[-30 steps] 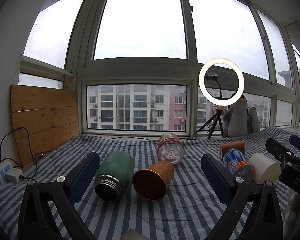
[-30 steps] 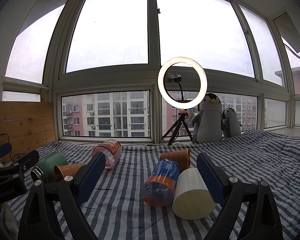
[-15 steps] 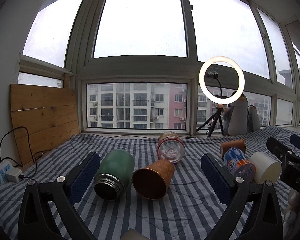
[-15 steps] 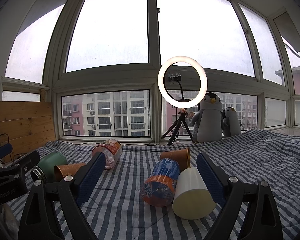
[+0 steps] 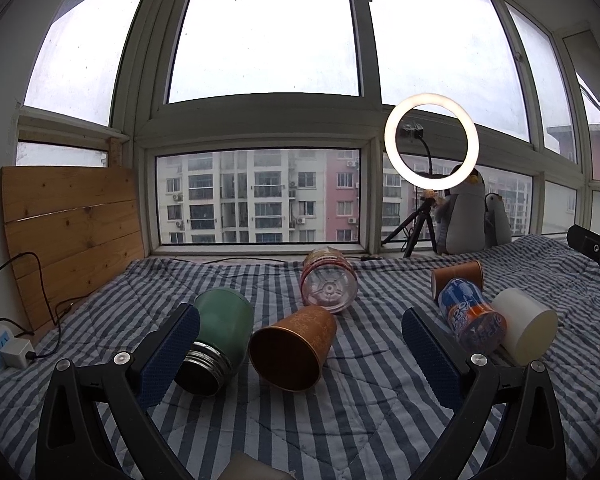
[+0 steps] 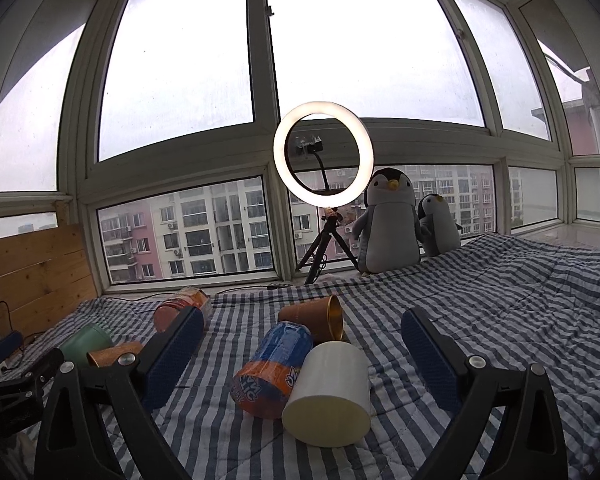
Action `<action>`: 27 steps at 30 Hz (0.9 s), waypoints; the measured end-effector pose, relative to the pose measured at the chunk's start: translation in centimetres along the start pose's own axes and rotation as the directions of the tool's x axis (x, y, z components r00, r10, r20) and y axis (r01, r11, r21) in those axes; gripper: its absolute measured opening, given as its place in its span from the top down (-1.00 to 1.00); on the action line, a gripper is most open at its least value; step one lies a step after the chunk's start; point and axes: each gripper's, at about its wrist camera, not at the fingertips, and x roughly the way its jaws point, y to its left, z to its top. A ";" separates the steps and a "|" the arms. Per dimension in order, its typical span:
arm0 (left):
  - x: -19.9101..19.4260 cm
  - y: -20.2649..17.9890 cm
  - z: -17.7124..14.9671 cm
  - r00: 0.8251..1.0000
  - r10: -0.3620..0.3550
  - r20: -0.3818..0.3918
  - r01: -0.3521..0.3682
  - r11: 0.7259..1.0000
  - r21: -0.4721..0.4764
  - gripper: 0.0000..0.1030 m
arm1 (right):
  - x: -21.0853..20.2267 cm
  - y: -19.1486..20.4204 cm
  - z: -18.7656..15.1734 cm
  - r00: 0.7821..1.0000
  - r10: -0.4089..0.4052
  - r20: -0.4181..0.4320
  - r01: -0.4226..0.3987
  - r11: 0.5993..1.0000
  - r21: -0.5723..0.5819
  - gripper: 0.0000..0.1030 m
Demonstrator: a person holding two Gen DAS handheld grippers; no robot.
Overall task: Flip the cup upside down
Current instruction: 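Move the left tool toward the white cup lying on its side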
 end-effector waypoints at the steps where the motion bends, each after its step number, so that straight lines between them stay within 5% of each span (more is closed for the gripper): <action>1: 0.1 0.0 0.0 1.000 -0.004 -0.004 0.004 1.000 0.002 -0.99 | 0.0 -0.6 0.3 1.000 -0.009 -0.004 0.009 1.000 -0.001 -0.90; 5: 0.4 0.0 0.1 0.999 -0.022 -0.024 0.022 1.000 -0.002 -0.99 | 0.8 -2.8 1.3 0.998 -0.007 -0.066 0.007 1.000 0.004 -0.87; 15: 0.2 -1.4 0.9 0.988 -0.121 -0.099 0.121 0.993 -0.003 -0.99 | 4.7 -6.1 1.3 0.969 -0.006 -0.247 0.002 1.000 -0.016 -0.06; 20: 0.4 -4.7 2.2 0.969 -0.195 -0.150 0.203 0.979 0.038 -0.99 | 4.9 -8.2 0.5 0.964 -0.013 -0.266 0.016 1.000 0.008 -0.05; 27: 2.0 -11.5 4.3 0.920 -0.312 -0.238 0.337 0.939 0.072 -0.99 | 4.9 -11.0 -1.2 0.943 -0.037 -0.329 0.043 0.999 0.013 -0.06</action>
